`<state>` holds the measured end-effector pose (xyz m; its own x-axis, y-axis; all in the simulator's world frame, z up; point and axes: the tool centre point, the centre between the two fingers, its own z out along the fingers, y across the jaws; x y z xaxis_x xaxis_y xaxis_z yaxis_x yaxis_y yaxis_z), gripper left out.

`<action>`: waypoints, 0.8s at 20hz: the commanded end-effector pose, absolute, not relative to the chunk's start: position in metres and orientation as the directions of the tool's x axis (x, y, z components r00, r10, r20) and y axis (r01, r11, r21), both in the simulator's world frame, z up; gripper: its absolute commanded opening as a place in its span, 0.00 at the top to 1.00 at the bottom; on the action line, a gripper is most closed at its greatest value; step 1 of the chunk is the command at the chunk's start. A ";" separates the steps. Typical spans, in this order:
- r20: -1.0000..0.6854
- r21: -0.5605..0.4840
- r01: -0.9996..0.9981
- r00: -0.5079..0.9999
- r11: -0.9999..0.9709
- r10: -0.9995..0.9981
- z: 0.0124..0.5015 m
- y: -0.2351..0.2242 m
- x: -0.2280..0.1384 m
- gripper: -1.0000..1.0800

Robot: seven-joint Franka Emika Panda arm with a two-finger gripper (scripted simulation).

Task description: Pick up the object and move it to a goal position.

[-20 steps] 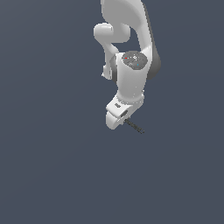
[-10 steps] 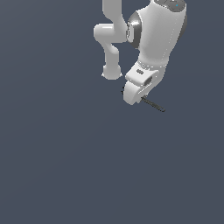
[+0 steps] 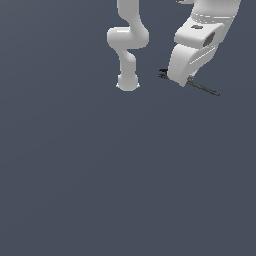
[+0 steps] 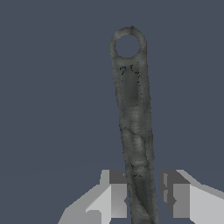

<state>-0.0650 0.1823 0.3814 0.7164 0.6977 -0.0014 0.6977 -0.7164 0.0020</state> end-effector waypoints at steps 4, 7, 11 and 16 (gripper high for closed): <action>-0.001 0.001 0.697 0.717 -0.717 0.697 0.429 0.209 -0.079 1.00; -0.001 0.001 0.696 0.718 -0.718 0.696 0.448 0.220 -0.083 1.00; 0.000 0.000 0.696 0.718 -0.718 0.696 0.465 0.230 -0.087 1.00; 0.000 0.000 0.696 0.718 -0.718 0.696 0.476 0.237 -0.089 1.00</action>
<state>-0.0881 0.2352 0.4728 0.7180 0.6961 0.0004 0.6961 -0.7180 0.0003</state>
